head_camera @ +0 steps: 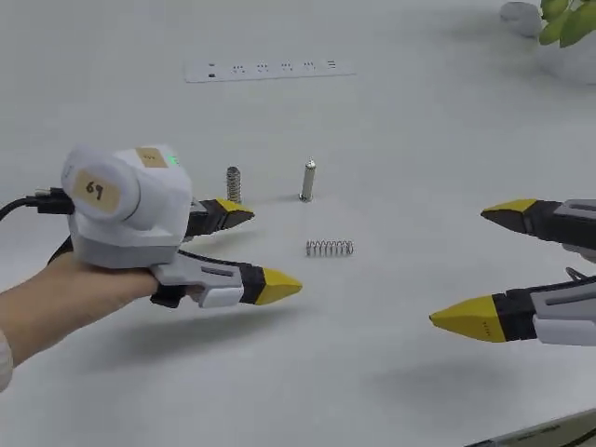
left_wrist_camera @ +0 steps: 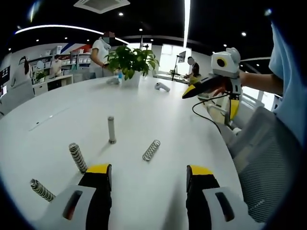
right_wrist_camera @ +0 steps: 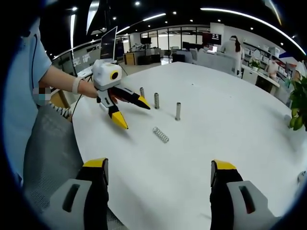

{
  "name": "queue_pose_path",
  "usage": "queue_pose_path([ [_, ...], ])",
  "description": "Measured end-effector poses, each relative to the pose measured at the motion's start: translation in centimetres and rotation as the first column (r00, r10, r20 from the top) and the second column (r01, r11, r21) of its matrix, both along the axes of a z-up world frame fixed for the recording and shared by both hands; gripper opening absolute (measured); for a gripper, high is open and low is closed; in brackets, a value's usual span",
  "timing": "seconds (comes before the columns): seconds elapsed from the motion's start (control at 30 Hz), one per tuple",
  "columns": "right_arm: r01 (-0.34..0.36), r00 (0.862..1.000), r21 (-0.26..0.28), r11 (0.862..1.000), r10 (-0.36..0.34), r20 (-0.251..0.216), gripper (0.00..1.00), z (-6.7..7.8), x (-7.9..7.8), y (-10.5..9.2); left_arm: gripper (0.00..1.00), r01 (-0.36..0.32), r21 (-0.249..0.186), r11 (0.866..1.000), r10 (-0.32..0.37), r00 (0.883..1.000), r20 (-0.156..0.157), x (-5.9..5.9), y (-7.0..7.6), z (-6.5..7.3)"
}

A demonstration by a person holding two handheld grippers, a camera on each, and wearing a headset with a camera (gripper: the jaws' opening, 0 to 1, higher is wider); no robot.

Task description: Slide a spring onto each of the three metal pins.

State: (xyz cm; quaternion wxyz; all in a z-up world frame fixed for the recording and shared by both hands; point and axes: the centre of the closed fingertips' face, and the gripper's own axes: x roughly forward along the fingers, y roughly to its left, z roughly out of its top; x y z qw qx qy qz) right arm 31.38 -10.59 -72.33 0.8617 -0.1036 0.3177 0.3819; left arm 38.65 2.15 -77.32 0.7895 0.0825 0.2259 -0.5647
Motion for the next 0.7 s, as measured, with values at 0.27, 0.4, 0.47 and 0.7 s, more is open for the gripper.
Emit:
queue_pose_path([
  [0.27, 0.003, 1.0, -0.007, 1.0, -0.003, -0.006, 0.86, -0.2, -0.2, -0.1, 0.47, 0.031, 0.004, 1.0, -0.031, 0.999, 0.011, 0.7, -1.3, -0.7],
  [0.4, 0.007, 1.0, -0.01, 1.0, -0.007, -0.011, 0.86, -0.2, -0.3, -0.4, 0.42, 0.053, 0.002, 0.999, -0.054, 0.998, 0.027, 0.8, -2.1, -0.7],
  [0.47, 0.009, 1.0, -0.013, 1.0, -0.009, -0.01, 0.86, -0.2, -0.4, -0.5, 0.37, 0.074, 0.012, 0.997, -0.074, 0.997, 0.038, 0.7, -2.5, -0.9],
  [0.7, 0.027, 0.999, -0.013, 1.0, -0.027, -0.018, 0.86, -0.4, -0.8, -1.0, 0.27, 0.118, 0.033, 0.992, -0.12, 0.991, 0.056, 0.8, -3.8, -1.8],
])
